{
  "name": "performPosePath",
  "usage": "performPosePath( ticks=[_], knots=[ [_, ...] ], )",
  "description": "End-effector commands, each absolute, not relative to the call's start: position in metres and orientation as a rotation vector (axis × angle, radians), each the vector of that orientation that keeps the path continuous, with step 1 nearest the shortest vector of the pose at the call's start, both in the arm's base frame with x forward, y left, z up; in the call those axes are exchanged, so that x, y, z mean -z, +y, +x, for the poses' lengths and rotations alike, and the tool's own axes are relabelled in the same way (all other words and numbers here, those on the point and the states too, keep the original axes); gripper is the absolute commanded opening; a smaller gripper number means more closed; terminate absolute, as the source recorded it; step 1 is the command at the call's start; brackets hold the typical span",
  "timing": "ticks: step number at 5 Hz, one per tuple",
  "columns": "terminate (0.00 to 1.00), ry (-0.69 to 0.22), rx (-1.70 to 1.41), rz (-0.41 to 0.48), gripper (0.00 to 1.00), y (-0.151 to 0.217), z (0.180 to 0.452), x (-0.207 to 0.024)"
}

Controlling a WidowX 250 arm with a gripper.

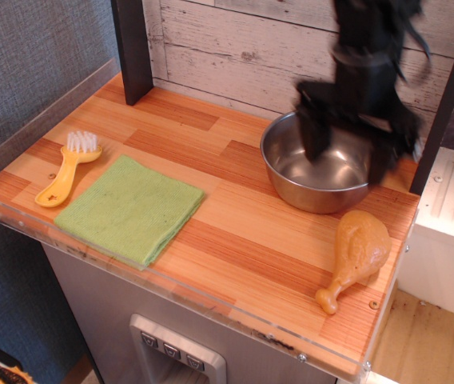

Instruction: Move silver pot to right upper corner of table.

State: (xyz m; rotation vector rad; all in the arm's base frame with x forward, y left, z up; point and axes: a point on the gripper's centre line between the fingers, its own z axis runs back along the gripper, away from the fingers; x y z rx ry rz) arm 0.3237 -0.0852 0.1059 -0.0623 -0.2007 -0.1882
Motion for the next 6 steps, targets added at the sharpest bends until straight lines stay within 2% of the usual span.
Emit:
performPosePath(
  ticks=[1,2,5,6],
  knots=[
    [0.0,-0.153,-0.018,0.019,1.0,-0.04,0.257,-0.136],
    [0.0,-0.099,-0.025,0.028,1.0,-0.035,0.249,-0.106],
    [0.0,-0.086,-0.01,0.028,1.0,-0.033,0.249,-0.1],
    [1.0,-0.086,-0.01,0.028,1.0,-0.033,0.249,-0.1]
  ],
)
